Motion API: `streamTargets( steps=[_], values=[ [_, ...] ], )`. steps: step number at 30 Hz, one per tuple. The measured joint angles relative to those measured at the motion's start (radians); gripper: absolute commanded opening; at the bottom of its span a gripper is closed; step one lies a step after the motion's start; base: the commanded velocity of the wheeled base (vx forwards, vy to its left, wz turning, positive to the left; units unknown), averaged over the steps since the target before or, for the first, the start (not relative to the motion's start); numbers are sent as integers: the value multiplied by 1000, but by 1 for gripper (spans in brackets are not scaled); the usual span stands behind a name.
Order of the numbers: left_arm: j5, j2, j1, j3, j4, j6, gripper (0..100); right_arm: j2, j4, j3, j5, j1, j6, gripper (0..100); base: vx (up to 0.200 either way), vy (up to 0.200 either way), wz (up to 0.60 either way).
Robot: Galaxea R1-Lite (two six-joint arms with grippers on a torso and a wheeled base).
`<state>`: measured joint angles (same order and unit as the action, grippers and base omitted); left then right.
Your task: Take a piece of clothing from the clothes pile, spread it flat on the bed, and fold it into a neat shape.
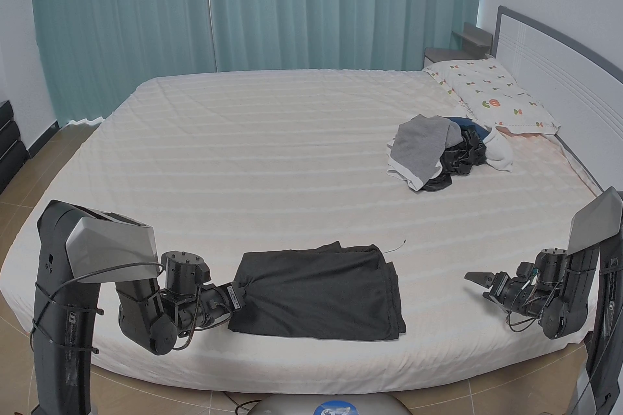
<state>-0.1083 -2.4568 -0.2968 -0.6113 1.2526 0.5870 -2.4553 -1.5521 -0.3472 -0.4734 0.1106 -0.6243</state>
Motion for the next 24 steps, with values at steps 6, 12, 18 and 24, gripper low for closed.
streamTargets(
  steps=[6, 12, 18, 24],
  values=[
    [4, 0, 1, 1, 0, 0, 0, 2, 0, -1, 0, 2, 0, 100, 0, 200, 0],
    [4, -1, 1, 2, -1, 0, 0, 5, 0, -1, 0, 9, 0, 100, 0, 200, 0],
    [5, -1, 1, 8, -1, 0, 0, 6, 0, -1, 0, 9, 0, 100, 0, 200, 0],
    [6, -2, 0, 9, 0, 0, 0, 6, 0, -1, 0, 9, 0, 100, 0, 200, 0]
  ],
)
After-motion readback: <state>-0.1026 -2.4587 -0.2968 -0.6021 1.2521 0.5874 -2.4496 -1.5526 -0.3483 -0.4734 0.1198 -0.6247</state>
